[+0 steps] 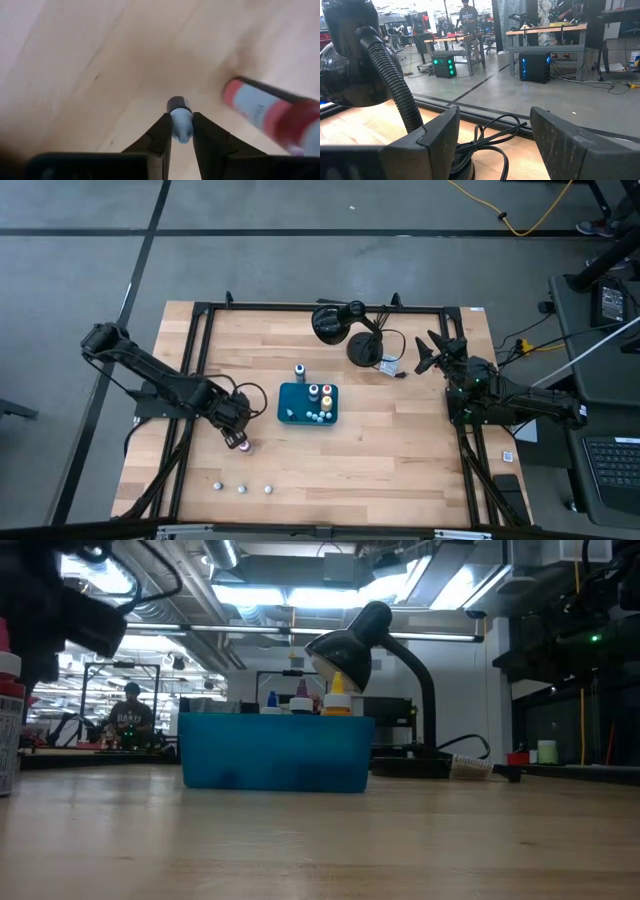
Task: Pick & Place food coloring
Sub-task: Put the small dark blue food coloring bottle into the blue bin
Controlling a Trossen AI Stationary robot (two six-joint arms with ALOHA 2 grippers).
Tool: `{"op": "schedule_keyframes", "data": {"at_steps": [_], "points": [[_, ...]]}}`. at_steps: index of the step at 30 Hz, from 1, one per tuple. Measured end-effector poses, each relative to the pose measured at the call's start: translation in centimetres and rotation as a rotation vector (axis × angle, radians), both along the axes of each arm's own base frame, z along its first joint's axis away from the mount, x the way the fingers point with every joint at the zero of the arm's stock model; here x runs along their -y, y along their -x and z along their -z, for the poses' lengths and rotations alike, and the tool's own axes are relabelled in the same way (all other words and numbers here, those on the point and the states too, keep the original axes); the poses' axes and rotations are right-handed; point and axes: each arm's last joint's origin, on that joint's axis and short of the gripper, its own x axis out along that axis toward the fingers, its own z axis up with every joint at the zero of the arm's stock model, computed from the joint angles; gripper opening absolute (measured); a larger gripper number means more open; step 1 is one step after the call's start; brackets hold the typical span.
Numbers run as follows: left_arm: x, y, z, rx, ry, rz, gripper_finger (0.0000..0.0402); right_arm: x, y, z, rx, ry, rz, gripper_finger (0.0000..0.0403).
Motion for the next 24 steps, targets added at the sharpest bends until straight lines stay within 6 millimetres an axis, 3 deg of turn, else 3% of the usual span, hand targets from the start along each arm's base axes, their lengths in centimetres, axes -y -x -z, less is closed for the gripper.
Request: {"op": "schedule_keyframes", "data": {"at_steps": [11, 24], "points": [[-0.8, -1.0, -4.3, 0.05, -0.025, 0.036, 0.0056, 0.0, 0.0, 0.0, 0.0, 0.0, 0.0, 0.0244], [-0.9, -3.8, -10.0, 0.147, -0.109, 0.132, 0.0055, 0.0, 0.0, 0.0, 0.0, 0.0, 0.0, 0.0244]]}}
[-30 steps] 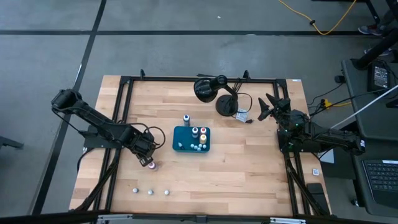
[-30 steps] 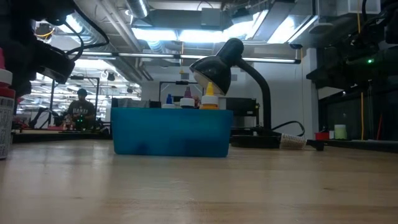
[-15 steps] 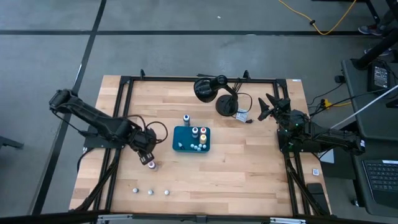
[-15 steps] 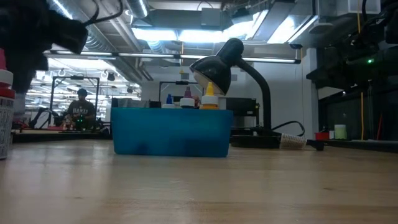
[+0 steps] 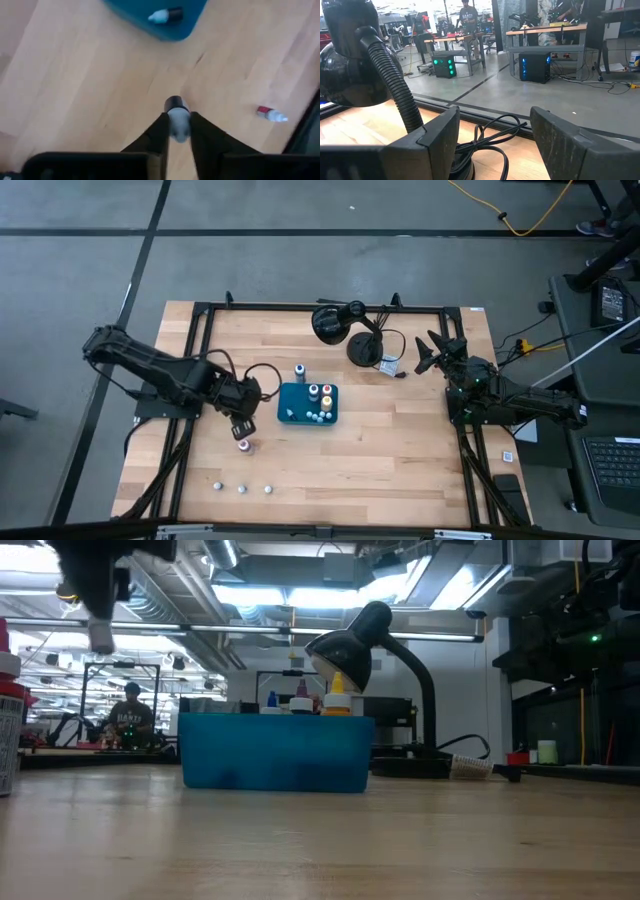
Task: Pick & Place food coloring
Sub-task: Put the small dark blue food coloring bottle into the blue bin
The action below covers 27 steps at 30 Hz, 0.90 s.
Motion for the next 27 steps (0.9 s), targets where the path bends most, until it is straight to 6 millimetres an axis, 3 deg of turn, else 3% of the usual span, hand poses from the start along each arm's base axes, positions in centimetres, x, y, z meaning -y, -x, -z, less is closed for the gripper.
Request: {"op": "schedule_keyframes", "data": {"at_steps": [7, 12, 18, 27], "points": [[0.4, -3.4, -1.6, -0.004, -0.036, 0.066, 0.0054, 0.0, 0.0, 0.0, 0.0, 0.0, -0.001, 0.0244], [0.7, -6.8, -1.7, -0.012, -0.079, 0.126, 0.0054, 0.0, 0.0, 0.0, 0.0, 0.0, 0.0, 0.0244], [1.1, -10.6, -0.4, -0.049, -0.13, 0.2, 0.0054, 0.0, 0.0, 0.0, 0.0, 0.0, 0.0, 0.0244], [0.1, -12.7, 2.3, -0.129, -0.252, 0.236, 0.0054, 0.0, 0.0, 0.0, 0.0, 0.0, -0.001, 0.0244]]}}
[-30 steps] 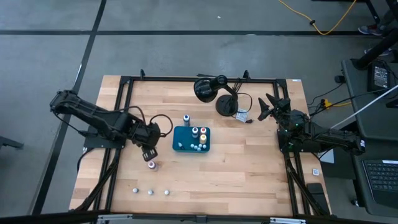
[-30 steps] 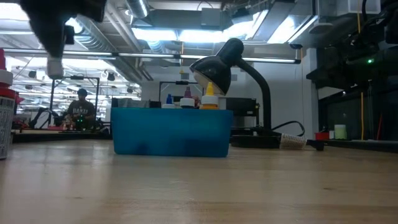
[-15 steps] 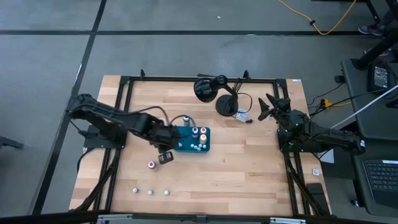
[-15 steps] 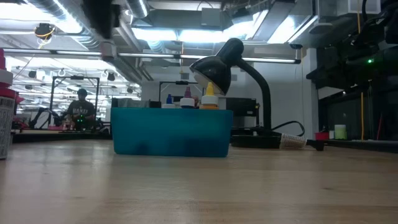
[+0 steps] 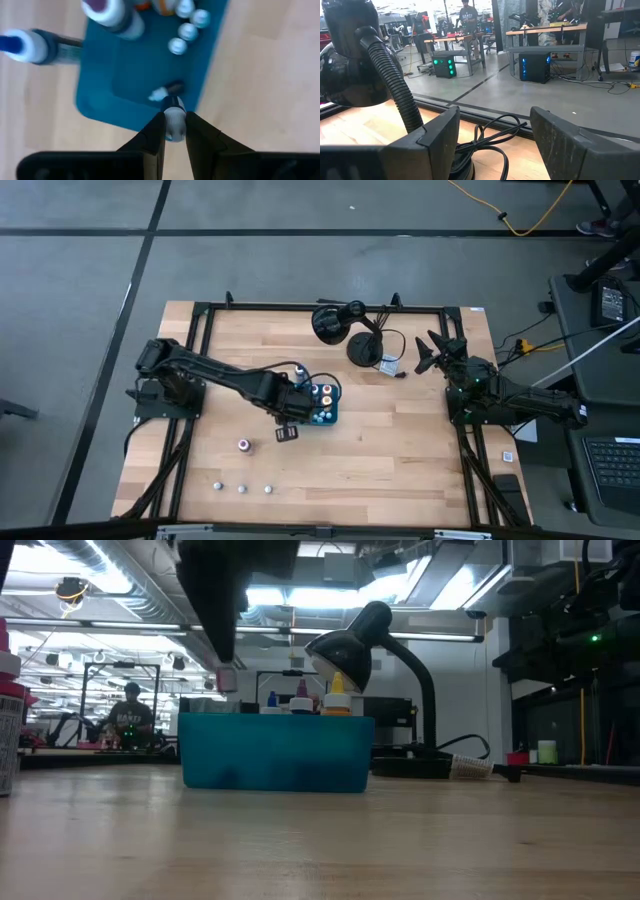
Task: Pick & Place food coloring
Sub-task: Put the small dark blue food coloring bottle into the blue bin
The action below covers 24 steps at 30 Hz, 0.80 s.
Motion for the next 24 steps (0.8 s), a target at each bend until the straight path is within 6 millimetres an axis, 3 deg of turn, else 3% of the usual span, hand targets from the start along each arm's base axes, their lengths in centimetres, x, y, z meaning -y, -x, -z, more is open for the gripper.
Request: {"op": "schedule_keyframes", "data": {"at_steps": [14, 24], "points": [[-1.8, -2.7, 3.5, -0.04, -0.011, 0.056, 0.0054, 0.0, 0.0, 0.0, 0.0, 0.0, 0.001, 0.0244], [-1.6, -4.7, 6.9, -0.055, 0.049, 0.102, 0.0054, 0.0, 0.0, 0.0, 0.0, 0.0, 0.0, 0.0244]]}}
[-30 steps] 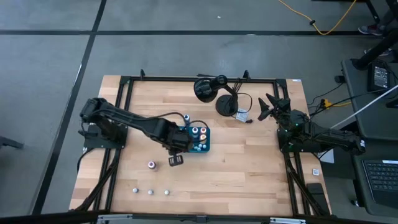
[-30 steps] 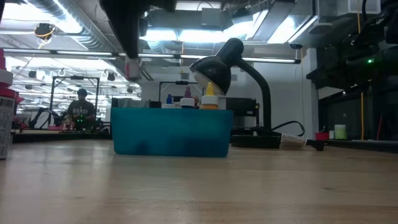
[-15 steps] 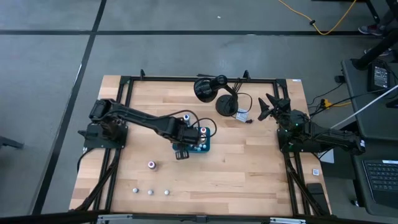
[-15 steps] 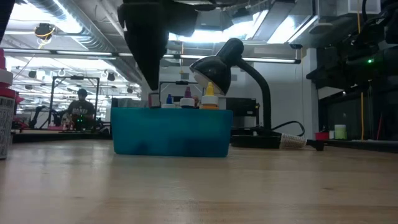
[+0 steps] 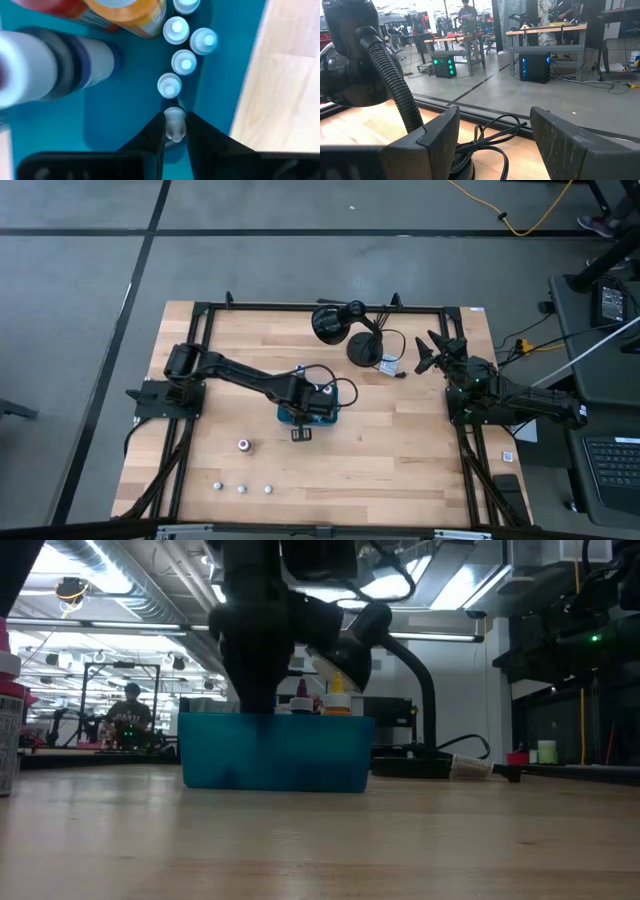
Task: Pick & Place food coloring
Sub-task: Put the small dark blue food coloring bottle into the blue bin
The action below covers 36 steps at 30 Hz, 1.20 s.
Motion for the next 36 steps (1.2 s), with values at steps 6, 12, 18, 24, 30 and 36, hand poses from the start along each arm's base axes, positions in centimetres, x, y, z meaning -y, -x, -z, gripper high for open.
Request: {"op": "schedule_keyframes", "data": {"at_steps": [6, 12, 18, 24, 30, 36], "points": [[0.1, -0.5, 1.1, -0.008, 0.009, 0.002, 0.0054, 0.0, 0.0, 0.0, 0.0, 0.0, 0.0, 0.0244], [0.1, -0.7, 1.4, -0.005, 0.009, 0.008, 0.0065, 0.0, 0.0, 0.0, 0.0, 0.0, 0.0, 0.0244], [-0.3, -0.6, 1.4, -0.01, 0.006, 0.0, 0.0102, 0.0, 0.0, 0.0, -0.001, 0.0, 0.0, 0.0244], [-0.4, -0.5, 0.7, 0.002, 0.004, 0.006, 0.0137, 0.0, 0.0, 0.0, 0.0, 0.0, 0.0, 0.0244], [-0.5, -0.3, 0.0, 0.024, -0.014, 0.002, 0.0176, 0.0, 0.0, 0.0, 0.0, 0.0, 0.0, 0.0244], [-0.7, 0.5, -2.2, 0.056, -0.009, -0.014, 0.0207, 0.0, 0.0, 0.0, 0.0, 0.0, 0.0, 0.0244]]}}
